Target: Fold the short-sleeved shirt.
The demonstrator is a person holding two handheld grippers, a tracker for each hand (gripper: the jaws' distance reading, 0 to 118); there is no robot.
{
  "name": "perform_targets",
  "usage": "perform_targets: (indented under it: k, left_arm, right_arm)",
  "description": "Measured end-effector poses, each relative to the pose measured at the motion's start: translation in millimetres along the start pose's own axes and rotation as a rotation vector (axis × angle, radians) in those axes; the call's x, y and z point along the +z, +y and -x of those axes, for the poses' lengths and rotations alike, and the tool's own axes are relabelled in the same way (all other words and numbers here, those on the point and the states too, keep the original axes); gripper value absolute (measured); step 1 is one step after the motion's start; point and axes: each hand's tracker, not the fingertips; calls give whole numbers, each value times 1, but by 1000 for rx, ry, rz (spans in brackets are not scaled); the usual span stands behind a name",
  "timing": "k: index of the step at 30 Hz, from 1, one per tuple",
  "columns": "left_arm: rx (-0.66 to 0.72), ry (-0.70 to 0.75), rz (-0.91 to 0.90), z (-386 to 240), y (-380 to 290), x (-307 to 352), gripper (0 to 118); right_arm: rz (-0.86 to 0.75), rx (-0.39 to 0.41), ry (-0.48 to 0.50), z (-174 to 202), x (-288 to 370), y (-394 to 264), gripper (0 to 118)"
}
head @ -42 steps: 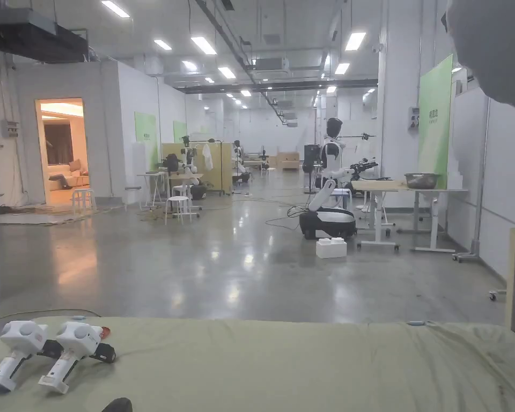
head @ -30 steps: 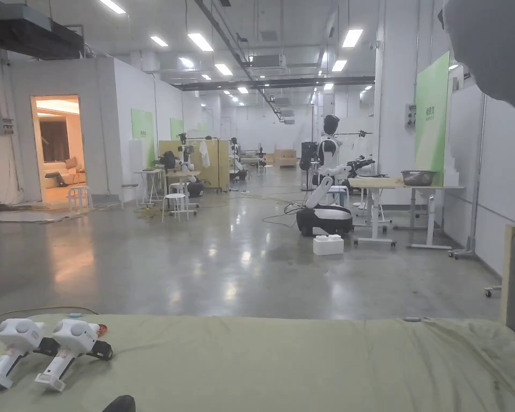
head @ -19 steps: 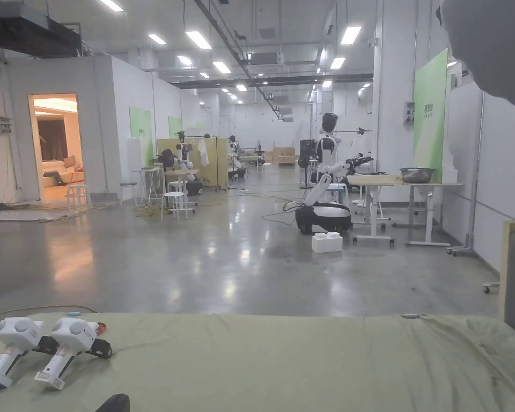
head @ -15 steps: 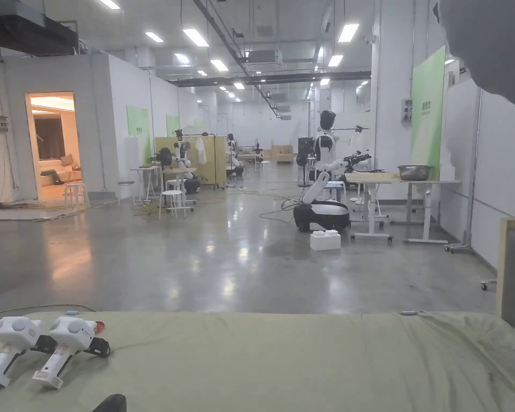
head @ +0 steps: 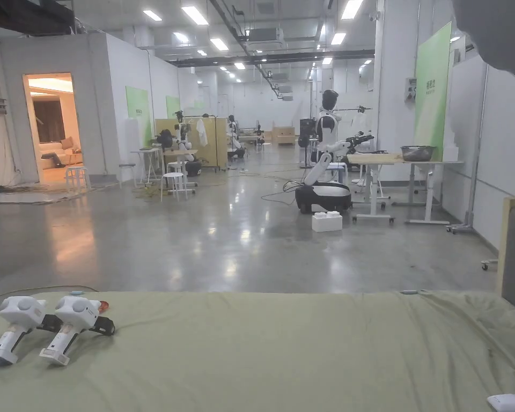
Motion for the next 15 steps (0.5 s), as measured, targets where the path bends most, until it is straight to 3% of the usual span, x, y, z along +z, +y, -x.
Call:
perform_targets:
  k: [2, 5, 9, 12, 13, 15]
  left_arm:
    - [64, -60, 4, 12, -24, 18, 0]
    - [366, 51, 15, 47, -26, 23, 0]
    - [1081, 211, -66, 112, -67, 33, 0]
    - [1642, 273, -171, 112, -113, 47, 0]
    - [1812, 283, -235, 101, -120, 49, 0]
    - [1947, 243, -258, 87, -135, 50, 0]
  right_arm:
    - [0, -44, 7, 1, 2, 1, 0]
    - [29, -326, -50, -25, 2, -6, 0]
    - [70, -1000, -146, -75, 7, -31, 0]
    - [92, -1498, -179, -73, 11, -67, 0]
    - [81, -1636, -175, -65, 13, -77, 0]
    - [72, -1752, -165, -53, 17, -85, 0]
